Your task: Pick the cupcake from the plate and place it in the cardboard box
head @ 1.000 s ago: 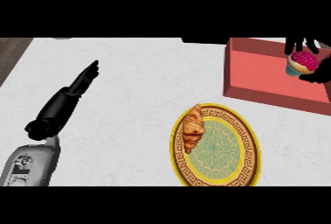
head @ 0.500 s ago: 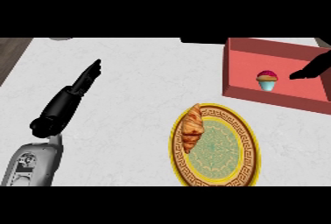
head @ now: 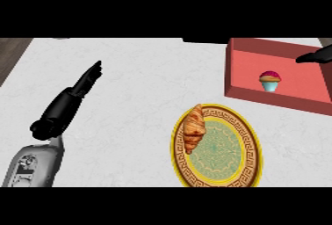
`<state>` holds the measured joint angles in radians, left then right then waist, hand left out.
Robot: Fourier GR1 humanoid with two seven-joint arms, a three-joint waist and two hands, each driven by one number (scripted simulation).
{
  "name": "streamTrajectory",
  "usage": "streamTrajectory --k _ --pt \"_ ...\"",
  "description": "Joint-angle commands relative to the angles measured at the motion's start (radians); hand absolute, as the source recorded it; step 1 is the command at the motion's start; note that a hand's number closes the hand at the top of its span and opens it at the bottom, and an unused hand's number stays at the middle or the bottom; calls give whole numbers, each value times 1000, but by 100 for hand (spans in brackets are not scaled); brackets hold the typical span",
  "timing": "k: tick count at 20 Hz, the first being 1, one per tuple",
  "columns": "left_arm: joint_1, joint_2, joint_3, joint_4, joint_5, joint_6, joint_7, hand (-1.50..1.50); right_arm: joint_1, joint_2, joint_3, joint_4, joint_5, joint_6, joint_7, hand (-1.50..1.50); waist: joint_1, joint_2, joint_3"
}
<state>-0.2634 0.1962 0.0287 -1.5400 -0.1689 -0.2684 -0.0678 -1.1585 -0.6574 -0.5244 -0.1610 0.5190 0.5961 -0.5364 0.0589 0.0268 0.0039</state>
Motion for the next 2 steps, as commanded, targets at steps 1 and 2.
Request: streamTrajectory --k 1,2 --pt "16 -10 -11 0 -8 4 -30 0 -10 -73 -98 67 -94 105 35 -150 14 10 1" --pt "-27 12 3 -30 18 -23 23 0 14 -83 -111 62 -108 93 18 -150 16 9 2"
